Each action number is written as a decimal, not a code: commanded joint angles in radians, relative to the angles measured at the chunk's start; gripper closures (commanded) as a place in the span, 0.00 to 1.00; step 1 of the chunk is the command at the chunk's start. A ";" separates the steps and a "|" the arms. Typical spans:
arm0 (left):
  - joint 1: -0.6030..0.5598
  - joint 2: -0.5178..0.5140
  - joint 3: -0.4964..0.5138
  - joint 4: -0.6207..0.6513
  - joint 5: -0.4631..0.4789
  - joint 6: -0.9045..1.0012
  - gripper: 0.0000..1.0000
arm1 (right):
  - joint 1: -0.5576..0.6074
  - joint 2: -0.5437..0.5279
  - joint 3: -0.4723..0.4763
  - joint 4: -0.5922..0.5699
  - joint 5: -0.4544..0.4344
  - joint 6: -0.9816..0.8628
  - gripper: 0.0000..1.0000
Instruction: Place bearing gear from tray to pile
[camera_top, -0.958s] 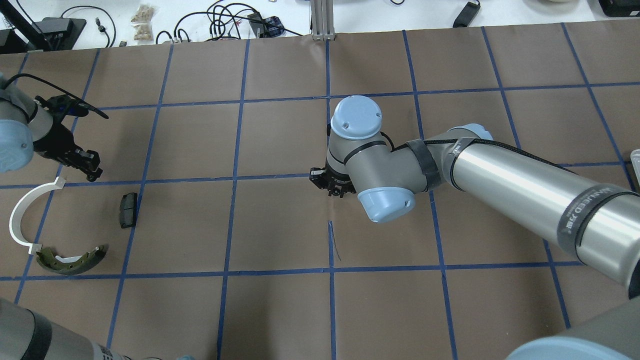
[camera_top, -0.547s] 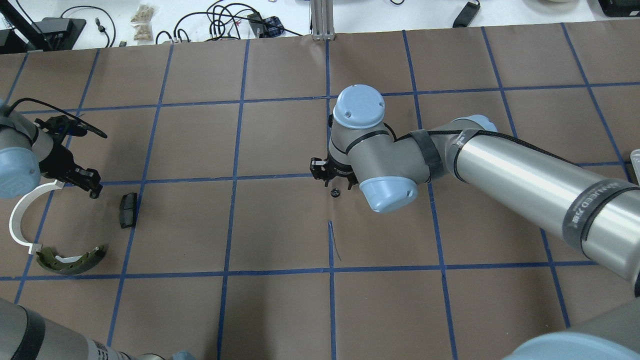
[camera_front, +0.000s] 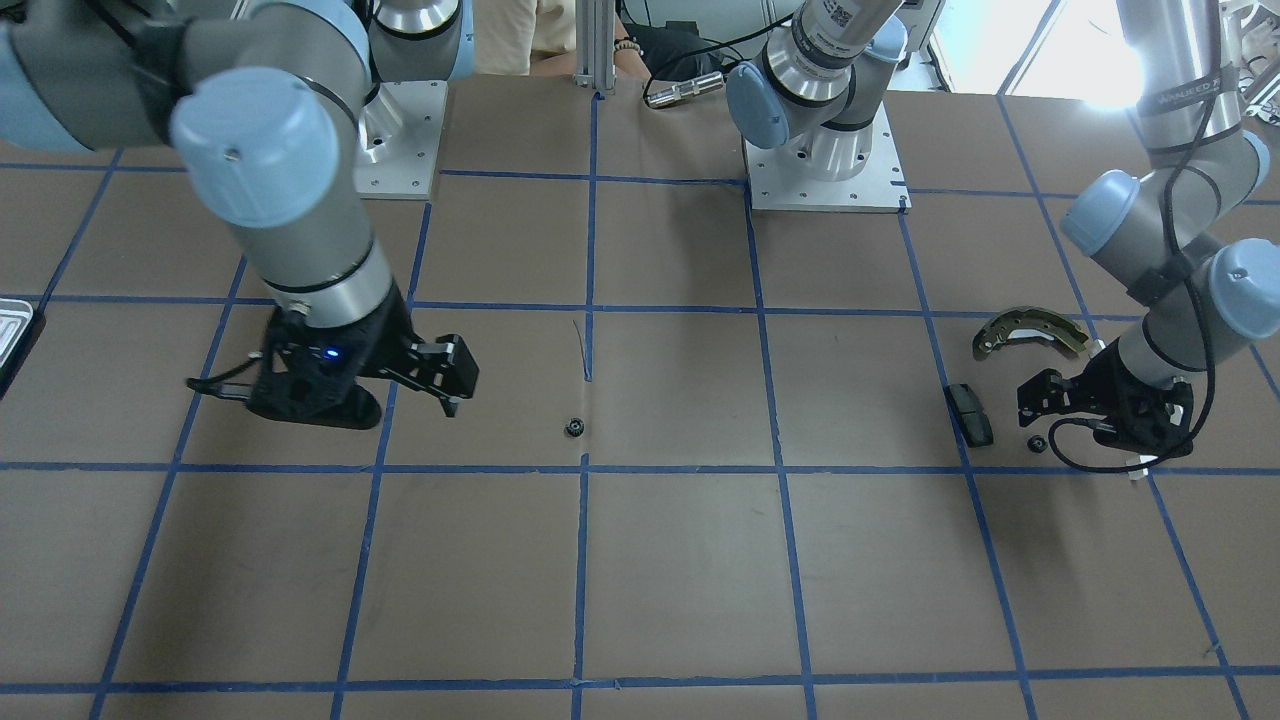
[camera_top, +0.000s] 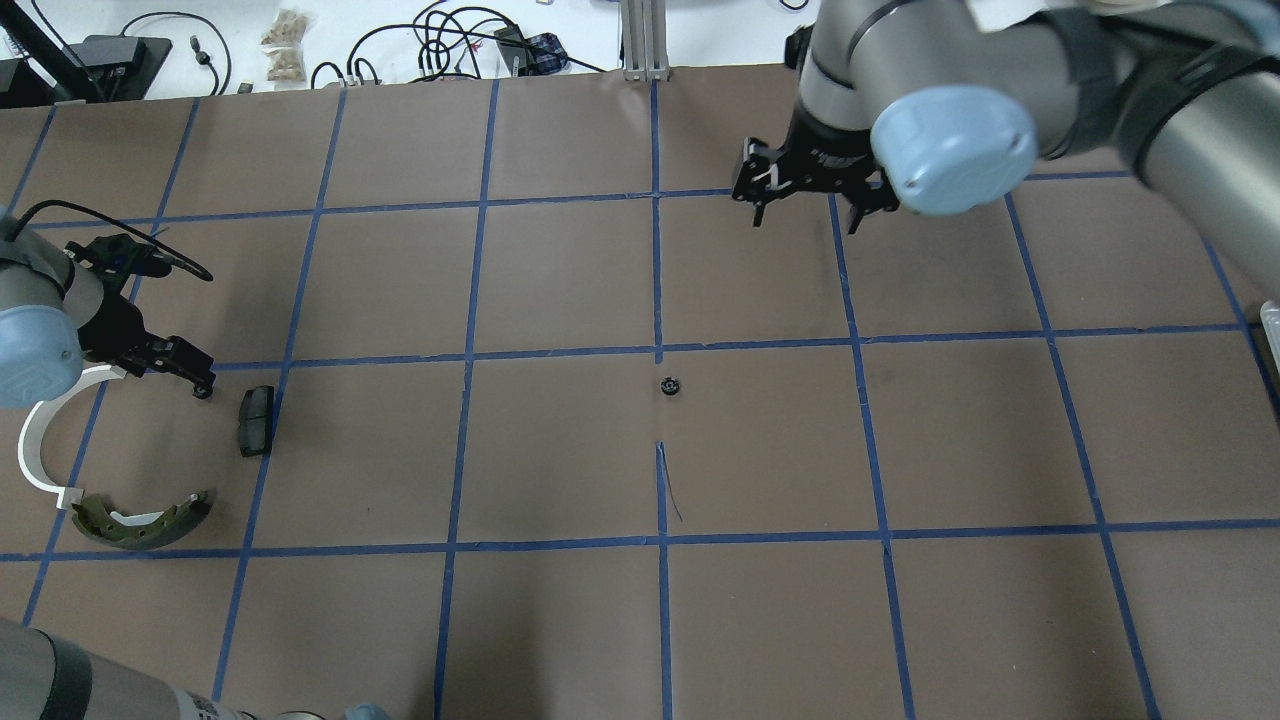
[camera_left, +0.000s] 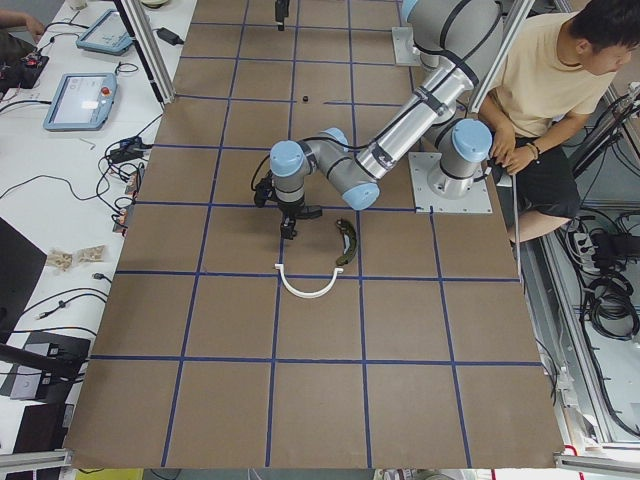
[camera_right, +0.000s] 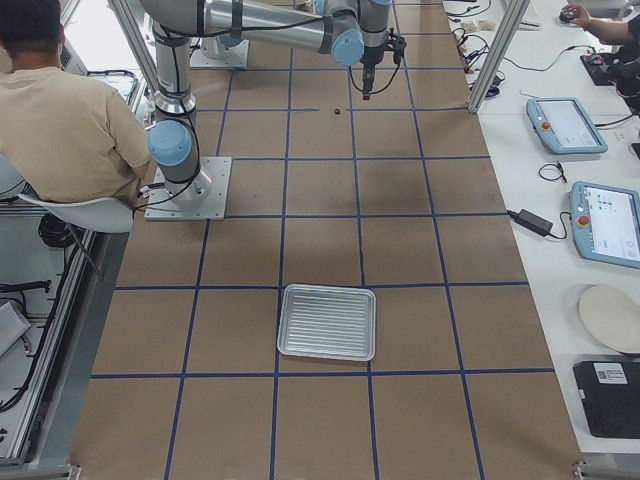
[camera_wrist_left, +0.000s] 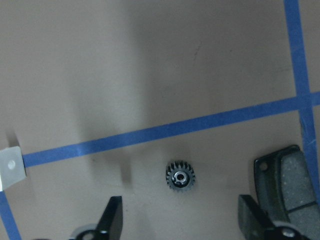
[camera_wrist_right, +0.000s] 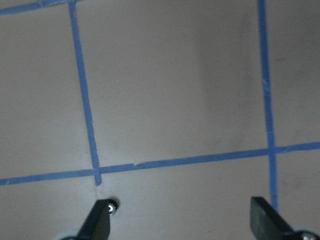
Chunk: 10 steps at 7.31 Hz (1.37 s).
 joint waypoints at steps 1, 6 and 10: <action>-0.170 0.068 0.066 -0.137 0.010 -0.134 0.00 | -0.069 -0.115 -0.052 0.168 -0.008 -0.116 0.00; -0.619 0.067 0.107 -0.178 0.010 -0.769 0.00 | -0.058 -0.177 -0.005 0.119 -0.068 -0.175 0.00; -0.870 -0.025 0.140 -0.155 -0.023 -1.156 0.00 | -0.056 -0.172 -0.001 0.128 -0.001 -0.120 0.00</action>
